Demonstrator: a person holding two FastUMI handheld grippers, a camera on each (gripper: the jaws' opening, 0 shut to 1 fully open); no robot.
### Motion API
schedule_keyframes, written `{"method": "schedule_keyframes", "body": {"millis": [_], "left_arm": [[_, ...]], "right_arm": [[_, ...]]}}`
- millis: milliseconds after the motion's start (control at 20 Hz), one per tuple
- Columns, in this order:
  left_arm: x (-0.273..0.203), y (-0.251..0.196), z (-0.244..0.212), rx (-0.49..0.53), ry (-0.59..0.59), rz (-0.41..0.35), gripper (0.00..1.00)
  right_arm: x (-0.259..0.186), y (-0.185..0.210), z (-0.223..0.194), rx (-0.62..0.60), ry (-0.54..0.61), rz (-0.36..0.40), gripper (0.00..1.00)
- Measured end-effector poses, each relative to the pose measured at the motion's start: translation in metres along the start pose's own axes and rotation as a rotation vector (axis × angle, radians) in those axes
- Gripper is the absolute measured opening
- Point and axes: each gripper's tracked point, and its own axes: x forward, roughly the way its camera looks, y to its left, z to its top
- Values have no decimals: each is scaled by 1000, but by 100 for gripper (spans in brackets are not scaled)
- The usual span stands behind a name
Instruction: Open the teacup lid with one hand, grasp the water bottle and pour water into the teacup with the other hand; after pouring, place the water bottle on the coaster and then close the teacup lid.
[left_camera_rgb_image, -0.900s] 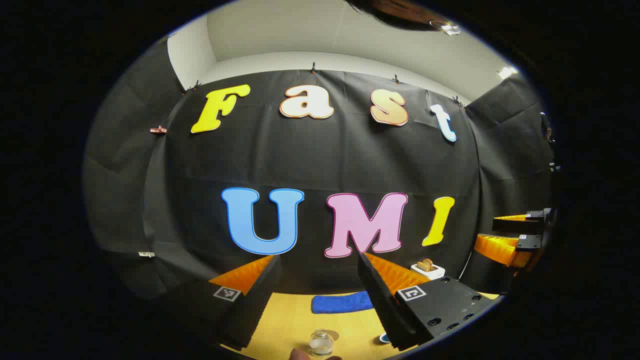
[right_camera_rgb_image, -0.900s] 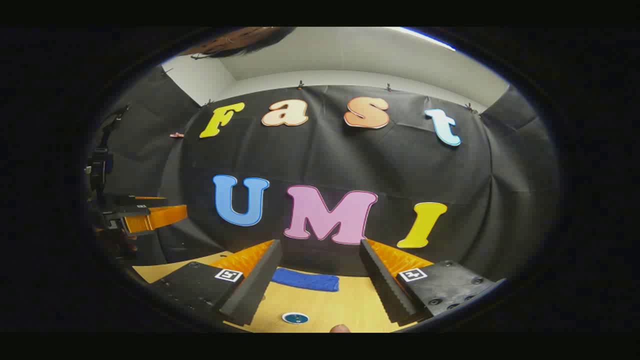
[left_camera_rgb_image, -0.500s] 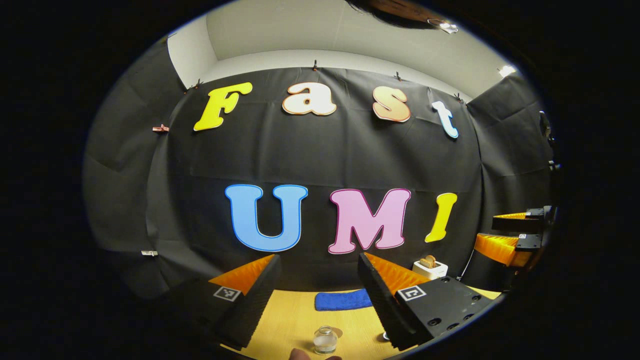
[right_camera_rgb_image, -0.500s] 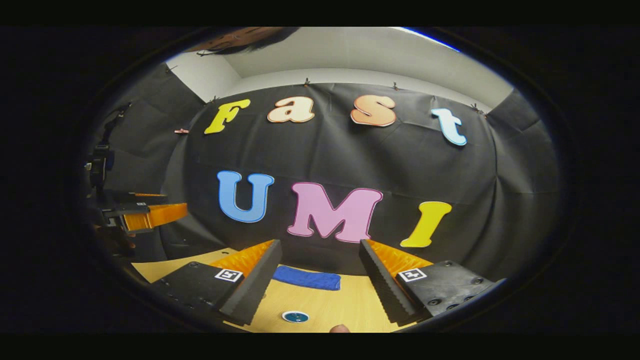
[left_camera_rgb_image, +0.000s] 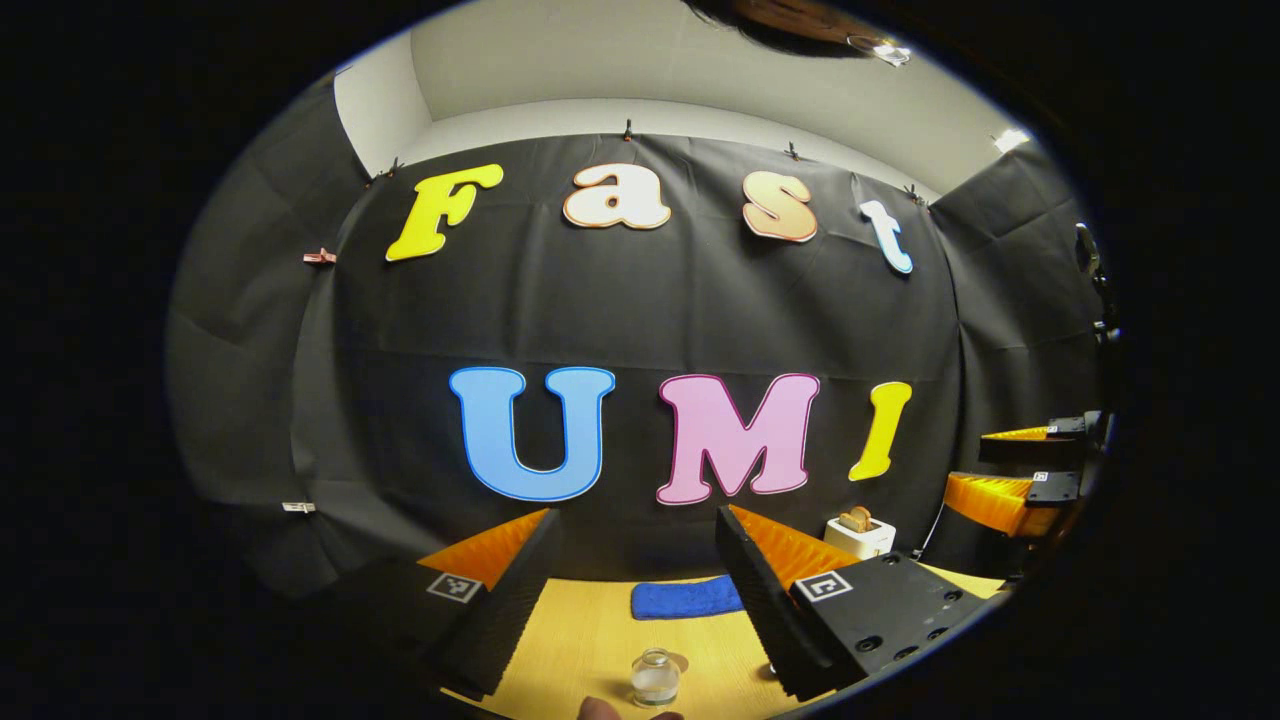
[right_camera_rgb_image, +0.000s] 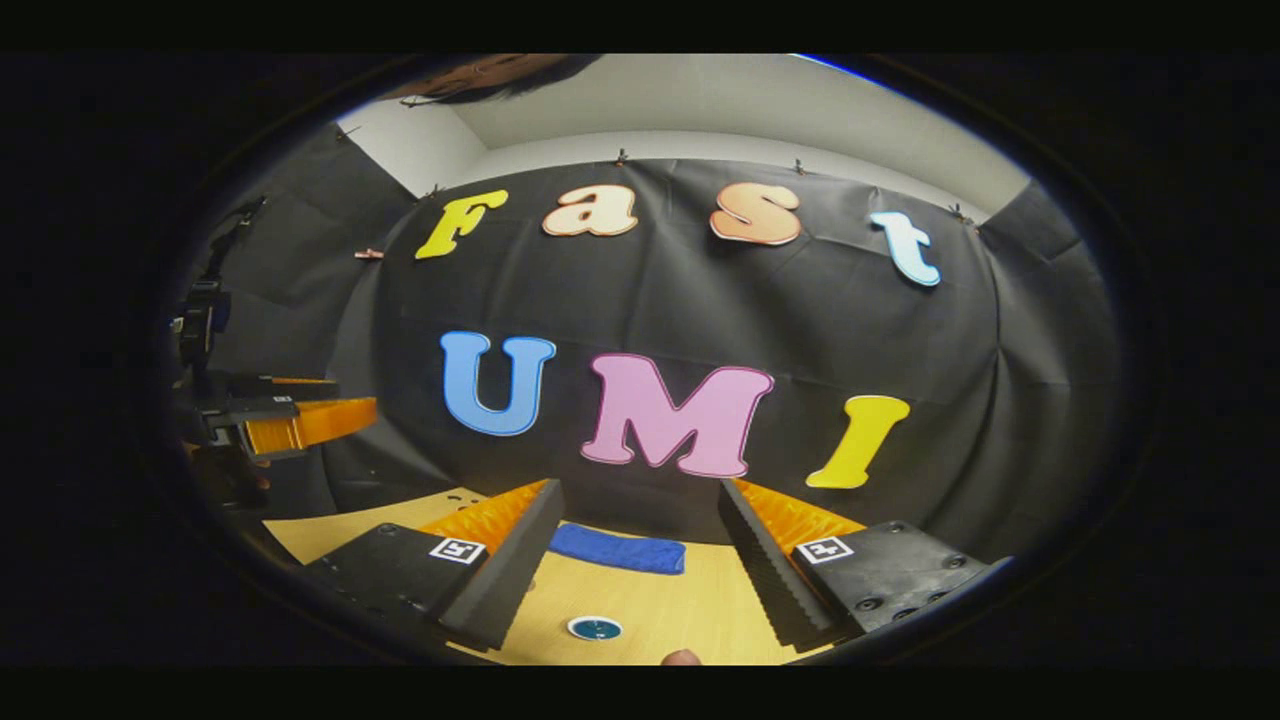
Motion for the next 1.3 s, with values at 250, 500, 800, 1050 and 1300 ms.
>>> {"method": "schedule_keyframes", "body": {"millis": [250,500,800,1050,1300], "left_arm": [[5,3,-57,-15,36,0,98],[9,4,-130,-13,59,3,98],[8,-9,-226,23,140,-3,98],[2,-14,-282,48,198,6,98],[4,-17,-318,54,236,3,98]], "right_arm": [[7,13,-75,-30,90,13,96],[22,25,-154,14,130,16,96],[33,39,-254,44,204,35,96],[43,40,-319,58,271,43,94],[56,54,-366,51,344,101,77]]}}
